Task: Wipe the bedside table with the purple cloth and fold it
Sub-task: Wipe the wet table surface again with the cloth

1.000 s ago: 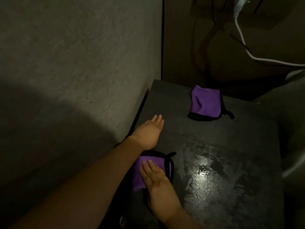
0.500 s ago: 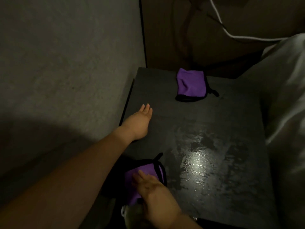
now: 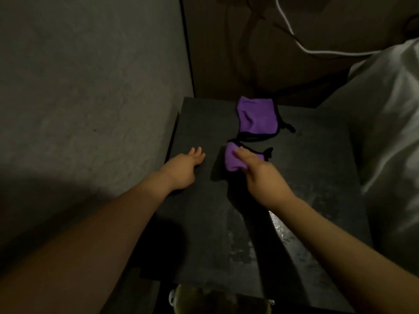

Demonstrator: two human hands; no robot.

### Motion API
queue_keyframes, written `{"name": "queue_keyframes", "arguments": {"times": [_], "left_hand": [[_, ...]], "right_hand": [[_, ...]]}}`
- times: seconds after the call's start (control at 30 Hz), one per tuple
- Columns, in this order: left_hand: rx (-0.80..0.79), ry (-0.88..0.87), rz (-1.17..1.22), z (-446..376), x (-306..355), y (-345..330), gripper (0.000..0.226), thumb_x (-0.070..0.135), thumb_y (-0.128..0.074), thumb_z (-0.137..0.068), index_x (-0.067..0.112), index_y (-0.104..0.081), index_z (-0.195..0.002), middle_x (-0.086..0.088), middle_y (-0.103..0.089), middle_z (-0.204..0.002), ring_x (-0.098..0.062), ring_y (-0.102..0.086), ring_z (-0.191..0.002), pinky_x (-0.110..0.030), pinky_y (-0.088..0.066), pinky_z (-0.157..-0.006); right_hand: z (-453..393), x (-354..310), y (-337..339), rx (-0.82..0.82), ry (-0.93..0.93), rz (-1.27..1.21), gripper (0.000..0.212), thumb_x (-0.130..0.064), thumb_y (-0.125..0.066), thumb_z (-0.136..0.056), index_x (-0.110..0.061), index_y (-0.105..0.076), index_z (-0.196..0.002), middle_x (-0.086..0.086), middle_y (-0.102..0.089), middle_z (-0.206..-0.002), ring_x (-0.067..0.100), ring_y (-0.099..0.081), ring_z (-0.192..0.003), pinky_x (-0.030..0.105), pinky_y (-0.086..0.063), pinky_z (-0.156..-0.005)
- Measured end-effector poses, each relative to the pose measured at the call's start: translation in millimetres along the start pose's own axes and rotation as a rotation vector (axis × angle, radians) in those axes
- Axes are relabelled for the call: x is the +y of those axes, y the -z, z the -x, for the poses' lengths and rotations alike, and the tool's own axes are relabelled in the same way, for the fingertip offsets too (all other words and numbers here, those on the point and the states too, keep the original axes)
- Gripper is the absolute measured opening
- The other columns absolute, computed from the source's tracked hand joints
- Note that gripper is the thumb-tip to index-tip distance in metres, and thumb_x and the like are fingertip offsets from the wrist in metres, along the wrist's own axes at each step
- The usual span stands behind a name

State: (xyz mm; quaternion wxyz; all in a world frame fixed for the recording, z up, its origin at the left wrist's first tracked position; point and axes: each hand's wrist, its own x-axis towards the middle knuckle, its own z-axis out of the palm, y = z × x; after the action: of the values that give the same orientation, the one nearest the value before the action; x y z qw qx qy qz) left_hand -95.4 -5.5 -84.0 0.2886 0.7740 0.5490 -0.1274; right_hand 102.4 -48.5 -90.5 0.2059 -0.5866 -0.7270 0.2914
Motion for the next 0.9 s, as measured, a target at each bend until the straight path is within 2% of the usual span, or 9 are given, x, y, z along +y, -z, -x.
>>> {"name": "queue_keyframes", "arguments": {"times": [0.1,0.23,0.33,0.4,0.43,0.5,0.63,0.77,0.9], "left_hand": [[0.016,-0.006,-0.01,-1.3,-0.5,-1.4,0.074,-0.011,-0.036,-0.079,0.012,-0.013,-0.146,-0.005,-0.003,-0.157,-0.017,-0.004,-0.146,-0.028,-0.009,-0.119],[0.0,-0.006,-0.02,-3.2,-1.1,-4.7,0.074,-0.01,-0.037,-0.08,0.011,-0.011,-0.146,-0.007,0.0,-0.158,-0.018,-0.003,-0.146,-0.028,-0.009,-0.119],[-0.012,0.006,-0.047,-3.6,-0.9,-6.2,0.072,-0.008,-0.037,-0.082,0.01,-0.009,-0.146,-0.007,0.001,-0.158,-0.019,-0.002,-0.146,-0.03,-0.01,-0.119],[-0.015,0.018,-0.071,-4.9,1.2,-6.8,0.071,-0.006,-0.037,-0.083,0.009,-0.008,-0.146,-0.008,0.002,-0.158,-0.021,-0.002,-0.146,-0.032,-0.012,-0.12],[-0.015,0.026,-0.087,-5.3,2.6,-7.0,0.07,-0.005,-0.037,-0.083,0.009,-0.008,-0.146,-0.009,0.002,-0.158,-0.022,-0.002,-0.146,-0.034,-0.013,-0.12],[-0.014,0.043,-0.119,-5.8,5.6,-7.7,0.069,-0.004,-0.036,-0.085,0.008,-0.007,-0.146,-0.009,0.003,-0.158,-0.023,-0.002,-0.146,-0.037,-0.017,-0.119],[-0.015,0.065,-0.156,-5.5,10.5,-8.8,0.067,-0.002,-0.037,-0.086,0.004,-0.007,-0.146,-0.012,0.003,-0.157,-0.025,-0.002,-0.146,-0.041,-0.021,-0.118],[-0.007,0.041,-0.152,-2.4,8.1,-11.2,0.07,0.0,-0.04,-0.085,0.004,-0.006,-0.145,-0.014,0.004,-0.157,-0.025,0.0,-0.146,-0.037,-0.019,-0.118],[0.003,0.022,-0.13,0.6,7.1,-16.2,0.072,-0.001,-0.041,-0.084,0.005,-0.005,-0.146,-0.012,0.005,-0.157,-0.023,0.001,-0.146,-0.037,-0.019,-0.119]], "right_hand": [[-8.1,18.2,-36.0,-0.04,-0.024,0.146,0.051,0.002,-0.047,-0.086,-0.003,-0.035,-0.135,0.018,-0.026,-0.147,0.028,-0.02,-0.138,0.029,-0.015,-0.111],[13.8,14.0,-63.3,0.044,0.002,0.181,0.049,0.005,-0.051,-0.069,0.007,-0.053,-0.118,0.028,-0.049,-0.128,0.044,-0.043,-0.122,0.045,-0.026,-0.101],[34.0,7.6,-72.1,0.067,0.051,0.208,0.05,0.001,-0.054,-0.057,0.005,-0.061,-0.107,0.025,-0.061,-0.114,0.042,-0.056,-0.107,0.052,-0.037,-0.089],[46.3,3.9,-75.3,0.065,0.044,0.2,0.051,0.0,-0.055,-0.056,0.003,-0.062,-0.107,0.022,-0.062,-0.116,0.039,-0.057,-0.109,0.041,-0.04,-0.093],[52.3,2.2,-77.1,0.061,0.034,0.188,0.052,0.0,-0.055,-0.057,0.002,-0.061,-0.108,0.022,-0.061,-0.118,0.037,-0.055,-0.111,0.031,-0.037,-0.098],[64.7,-1.9,-80.2,0.049,0.019,0.18,0.053,-0.001,-0.055,-0.057,0.001,-0.06,-0.11,0.021,-0.06,-0.12,0.035,-0.054,-0.113,0.023,-0.024,-0.103],[91.0,-13.2,-84.9,0.027,0.015,0.185,0.05,-0.012,-0.04,-0.064,-0.002,-0.062,-0.109,0.016,-0.062,-0.119,0.028,-0.052,-0.115,0.023,-0.02,-0.104],[111.2,-20.6,-89.1,0.063,0.015,0.198,0.052,-0.012,-0.041,-0.061,-0.004,-0.064,-0.106,0.011,-0.063,-0.118,0.021,-0.045,-0.116,0.023,-0.015,-0.105],[129.4,-16.4,-97.5,0.042,0.034,0.184,0.058,-0.016,-0.036,-0.058,-0.006,-0.061,-0.109,0.008,-0.058,-0.123,0.018,-0.041,-0.117,0.021,-0.018,-0.107]]}}
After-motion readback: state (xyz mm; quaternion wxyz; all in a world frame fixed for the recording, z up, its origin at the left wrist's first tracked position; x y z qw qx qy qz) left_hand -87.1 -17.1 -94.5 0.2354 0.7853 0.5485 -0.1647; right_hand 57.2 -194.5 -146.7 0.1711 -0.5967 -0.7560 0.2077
